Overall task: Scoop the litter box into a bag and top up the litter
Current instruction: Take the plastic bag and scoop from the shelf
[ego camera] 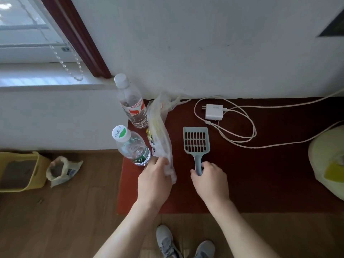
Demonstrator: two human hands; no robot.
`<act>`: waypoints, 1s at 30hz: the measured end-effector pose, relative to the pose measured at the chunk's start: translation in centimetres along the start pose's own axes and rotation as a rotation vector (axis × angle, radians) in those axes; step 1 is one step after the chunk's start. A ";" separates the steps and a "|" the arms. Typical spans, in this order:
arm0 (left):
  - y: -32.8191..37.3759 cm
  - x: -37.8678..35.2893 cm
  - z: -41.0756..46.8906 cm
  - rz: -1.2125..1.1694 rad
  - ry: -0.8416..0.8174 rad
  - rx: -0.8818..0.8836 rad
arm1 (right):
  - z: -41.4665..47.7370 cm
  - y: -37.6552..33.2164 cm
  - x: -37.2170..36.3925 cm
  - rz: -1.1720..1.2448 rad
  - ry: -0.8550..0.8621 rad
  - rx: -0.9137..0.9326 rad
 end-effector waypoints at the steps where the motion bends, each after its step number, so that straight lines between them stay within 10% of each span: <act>1: 0.4 0.2 0.0 0.000 0.004 -0.008 | -0.1 0.1 0.3 0.007 -0.005 -0.007; 30: 18.3 10.1 -8.6 -0.008 0.383 -0.280 | -6.2 2.2 19.7 0.176 0.114 0.351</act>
Point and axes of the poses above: each hand's wrist, its own z-axis towards the middle knuckle, its own x-axis out of the back of the hand, y = z × x, the point moved 6 cm from there along z, towards the middle knuckle, and after that the axes turned 5 degrees about -x, right-handed, at the moved point
